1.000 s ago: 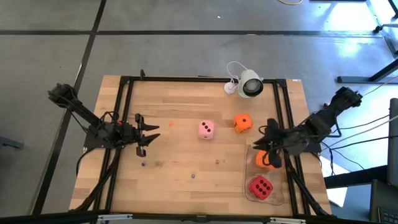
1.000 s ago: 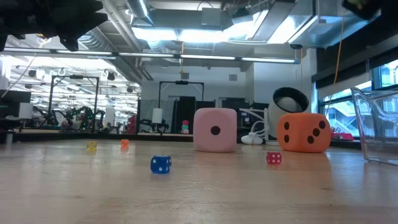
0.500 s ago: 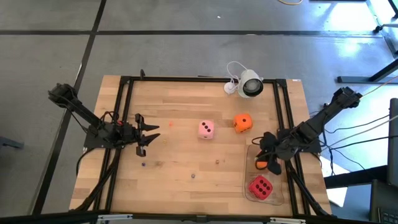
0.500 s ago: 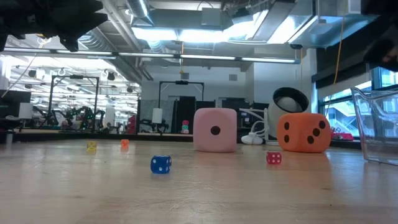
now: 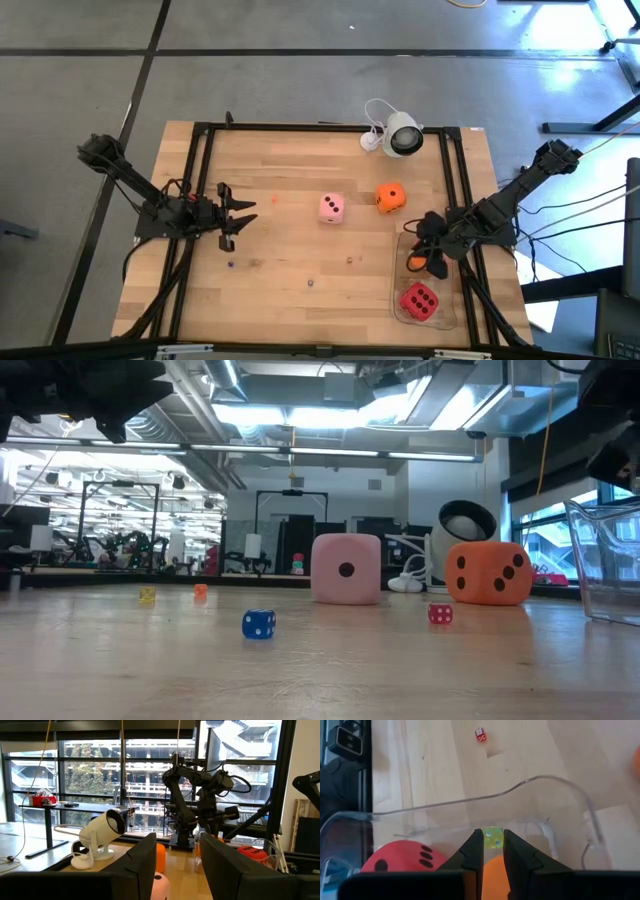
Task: Pick & Place Dice
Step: Put the small green die into the transparent container
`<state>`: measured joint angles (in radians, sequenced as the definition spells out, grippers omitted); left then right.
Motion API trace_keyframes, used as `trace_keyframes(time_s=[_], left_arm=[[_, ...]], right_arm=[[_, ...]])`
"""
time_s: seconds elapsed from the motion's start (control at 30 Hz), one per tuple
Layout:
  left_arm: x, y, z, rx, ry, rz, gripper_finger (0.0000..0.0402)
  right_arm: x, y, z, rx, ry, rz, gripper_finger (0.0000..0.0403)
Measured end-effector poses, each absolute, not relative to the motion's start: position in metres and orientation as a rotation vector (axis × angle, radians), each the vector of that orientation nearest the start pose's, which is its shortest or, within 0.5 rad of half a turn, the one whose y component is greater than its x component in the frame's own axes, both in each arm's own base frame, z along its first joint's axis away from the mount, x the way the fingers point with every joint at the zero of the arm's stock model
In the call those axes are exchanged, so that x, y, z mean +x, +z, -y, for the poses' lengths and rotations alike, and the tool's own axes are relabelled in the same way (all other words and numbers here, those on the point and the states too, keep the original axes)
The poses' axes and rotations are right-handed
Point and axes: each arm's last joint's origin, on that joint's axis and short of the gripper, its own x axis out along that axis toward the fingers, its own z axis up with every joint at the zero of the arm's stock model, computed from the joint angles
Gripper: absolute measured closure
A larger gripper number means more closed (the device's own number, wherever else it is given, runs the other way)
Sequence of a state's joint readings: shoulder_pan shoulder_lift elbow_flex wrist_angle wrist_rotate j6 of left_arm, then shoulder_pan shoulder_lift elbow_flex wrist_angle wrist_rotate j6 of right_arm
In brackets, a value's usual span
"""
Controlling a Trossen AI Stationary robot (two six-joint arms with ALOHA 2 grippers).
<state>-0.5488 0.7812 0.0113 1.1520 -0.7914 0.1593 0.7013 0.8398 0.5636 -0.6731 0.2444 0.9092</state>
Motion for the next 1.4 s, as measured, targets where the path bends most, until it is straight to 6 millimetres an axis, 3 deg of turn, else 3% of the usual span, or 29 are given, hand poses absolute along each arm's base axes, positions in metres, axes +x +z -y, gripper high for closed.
trace_keyframes(time_s=[0.73, 1.0, 1.4], left_arm=[[0.1234, 0.1945, 0.0513, -0.097, 0.26, 0.279, 0.0258], [0.1234, 0.1944, 0.0513, -0.122, 0.256, 0.282, 0.0258], [0.1235, 0.1944, 0.0514, -0.141, 0.251, 0.285, 0.0258]], right_arm=[[0.1205, 0.213, -0.092, 0.471, -0.046, -0.942, 0.032], [0.1207, 0.2129, -0.0908, 0.456, -0.074, -0.92, 0.0295], [0.1126, 0.2065, -0.0852, 0.389, -0.108, -1.03, 0.0248]])
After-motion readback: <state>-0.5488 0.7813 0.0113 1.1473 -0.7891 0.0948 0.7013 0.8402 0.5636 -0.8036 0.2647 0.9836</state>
